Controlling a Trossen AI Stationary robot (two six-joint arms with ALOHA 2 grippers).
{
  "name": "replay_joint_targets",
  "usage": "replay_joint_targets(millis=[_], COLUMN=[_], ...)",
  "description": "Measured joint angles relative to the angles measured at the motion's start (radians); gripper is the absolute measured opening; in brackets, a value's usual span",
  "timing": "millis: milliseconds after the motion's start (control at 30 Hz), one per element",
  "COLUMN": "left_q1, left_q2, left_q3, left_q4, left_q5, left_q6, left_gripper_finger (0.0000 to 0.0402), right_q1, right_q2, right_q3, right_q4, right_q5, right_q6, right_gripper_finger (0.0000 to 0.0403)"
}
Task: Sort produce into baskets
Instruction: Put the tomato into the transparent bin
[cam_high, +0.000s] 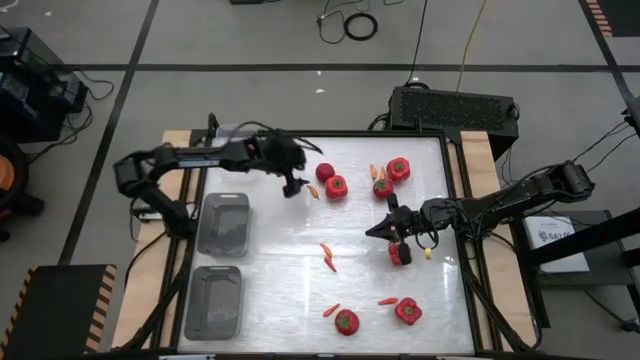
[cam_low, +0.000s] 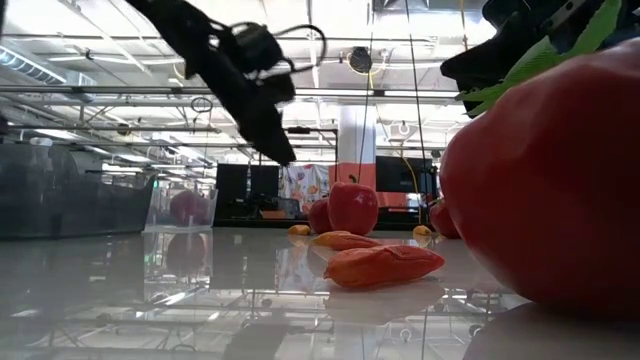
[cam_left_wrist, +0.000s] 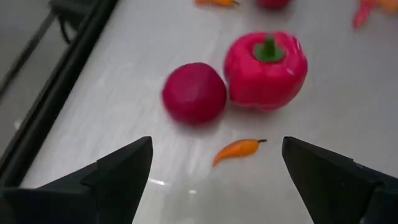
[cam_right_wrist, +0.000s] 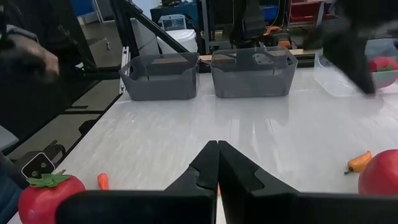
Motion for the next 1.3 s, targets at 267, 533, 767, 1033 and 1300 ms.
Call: replay_joint_targets(millis=[267,533,767,1033,1300], left_q1=[-0.062,-0.043,-0.004,0.019,0.031], left_q2=[0.173,0.266,0.349,0.434,0.465], left_q3=[0.056,0.188,0.303,0.351,0.356], left_q4=[0.093,0.029,-0.053,-0.078,-0.079], left_q5=[-0.147,-0.086,-0.027,0.002,0.004], left_q6=[0.316,0.321,0.322,0.348,0.349], left_gripper_finger=[0.0363,0.0363,0.0363,0.0363,0.0363], right_q1=[0.000,0.000,0.000,0.000,0.000], right_q2=[0.000,0.000,0.000,0.000,0.000], right_q3=[0.000,0.000,0.000,0.000,0.000], right_q4=[0.005,-0.008,-0.021,-0.047,-0.054], right_q5=[0.000,0.000,0.000,-0.001,-0.001], right_q6=[0.000,-0.023,-0.023,-0.023,-0.027], right_gripper_finger=[0.0000,0.0000,0.0000,0.0000,0.0000])
